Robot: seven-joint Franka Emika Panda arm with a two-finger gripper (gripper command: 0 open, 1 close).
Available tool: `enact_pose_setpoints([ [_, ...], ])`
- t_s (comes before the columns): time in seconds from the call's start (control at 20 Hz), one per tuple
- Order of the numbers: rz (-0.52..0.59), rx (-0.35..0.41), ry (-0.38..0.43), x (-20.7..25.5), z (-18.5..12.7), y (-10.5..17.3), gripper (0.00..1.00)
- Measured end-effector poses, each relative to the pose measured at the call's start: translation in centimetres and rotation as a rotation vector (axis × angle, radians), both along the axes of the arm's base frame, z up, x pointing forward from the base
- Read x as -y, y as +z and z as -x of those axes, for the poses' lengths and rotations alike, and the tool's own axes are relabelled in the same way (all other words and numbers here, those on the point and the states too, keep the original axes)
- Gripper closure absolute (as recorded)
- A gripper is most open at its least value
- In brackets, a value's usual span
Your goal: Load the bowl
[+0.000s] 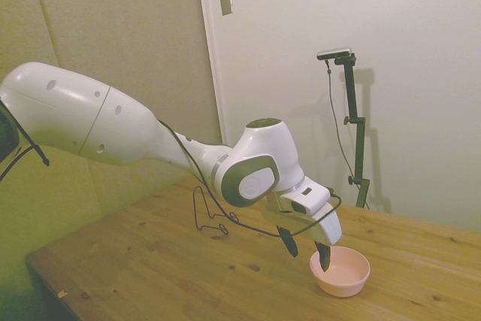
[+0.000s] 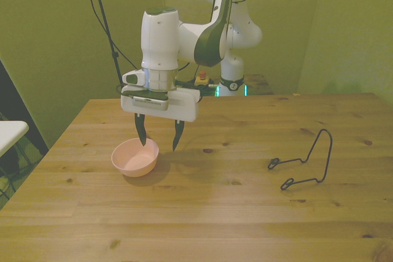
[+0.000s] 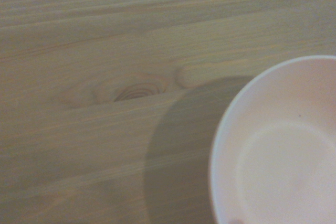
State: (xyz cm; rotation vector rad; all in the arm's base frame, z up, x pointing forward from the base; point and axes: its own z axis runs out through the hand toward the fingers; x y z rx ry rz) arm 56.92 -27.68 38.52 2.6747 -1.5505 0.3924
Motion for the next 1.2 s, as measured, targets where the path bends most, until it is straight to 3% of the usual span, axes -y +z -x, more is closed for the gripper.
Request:
enact_pose_setpoints([
  [0.05, -0.001, -0.003, -0.004, 0.2, -0.2, -0.4, 1.0],
  [1.2, -0.041, -0.005, -0.019, 1.5, -0.9, -2.6, 1.0],
])
